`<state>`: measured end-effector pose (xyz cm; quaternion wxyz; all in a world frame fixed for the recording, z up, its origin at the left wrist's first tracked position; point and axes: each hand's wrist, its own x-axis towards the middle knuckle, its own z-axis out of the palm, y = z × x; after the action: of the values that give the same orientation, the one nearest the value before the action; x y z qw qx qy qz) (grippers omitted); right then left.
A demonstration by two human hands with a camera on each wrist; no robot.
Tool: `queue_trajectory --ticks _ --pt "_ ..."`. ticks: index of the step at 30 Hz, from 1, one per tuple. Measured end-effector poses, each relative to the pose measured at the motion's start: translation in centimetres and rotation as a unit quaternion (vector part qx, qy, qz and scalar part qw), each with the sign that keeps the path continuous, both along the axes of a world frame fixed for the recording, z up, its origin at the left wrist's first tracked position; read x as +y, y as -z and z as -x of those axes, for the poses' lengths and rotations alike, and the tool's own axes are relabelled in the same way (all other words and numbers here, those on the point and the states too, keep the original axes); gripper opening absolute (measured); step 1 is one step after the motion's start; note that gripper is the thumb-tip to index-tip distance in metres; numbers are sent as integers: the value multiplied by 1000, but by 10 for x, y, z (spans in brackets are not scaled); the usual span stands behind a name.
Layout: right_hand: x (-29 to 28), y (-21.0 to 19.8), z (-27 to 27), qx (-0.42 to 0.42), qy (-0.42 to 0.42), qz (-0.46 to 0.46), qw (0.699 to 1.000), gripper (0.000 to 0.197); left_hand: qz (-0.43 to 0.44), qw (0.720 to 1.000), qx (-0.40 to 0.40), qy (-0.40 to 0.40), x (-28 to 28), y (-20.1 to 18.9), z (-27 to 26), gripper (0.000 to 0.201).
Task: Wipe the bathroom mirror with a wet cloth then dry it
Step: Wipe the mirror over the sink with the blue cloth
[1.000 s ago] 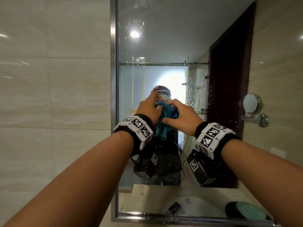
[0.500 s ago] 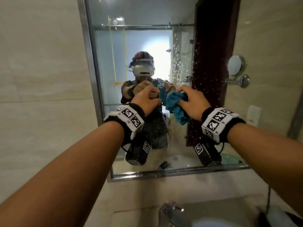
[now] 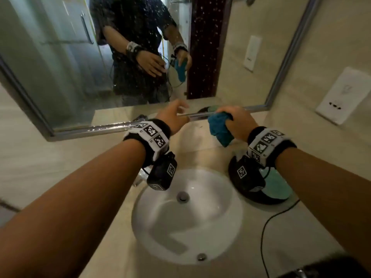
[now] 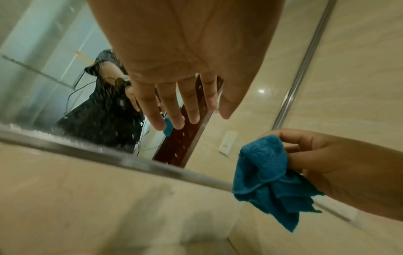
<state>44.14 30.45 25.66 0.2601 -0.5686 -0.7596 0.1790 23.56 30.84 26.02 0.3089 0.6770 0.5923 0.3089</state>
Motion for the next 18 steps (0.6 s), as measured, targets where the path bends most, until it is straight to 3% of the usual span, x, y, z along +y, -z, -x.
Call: queue_trajectory --ticks 1,7,11,18 --pt "1 22 -50 -2 7 31 1000 38 27 1000 -2 -9 1 27 -49 35" --pt "-18 70 -119 87 104 101 986 15 107 994 -11 -1 -14 105 -114 31" --pt "-24 110 -180 35 139 140 980 28 188 982 5 12 -23 156 -173 35" --pt "-22 170 -253 9 208 125 970 32 245 968 28 44 -5 221 -239 42"
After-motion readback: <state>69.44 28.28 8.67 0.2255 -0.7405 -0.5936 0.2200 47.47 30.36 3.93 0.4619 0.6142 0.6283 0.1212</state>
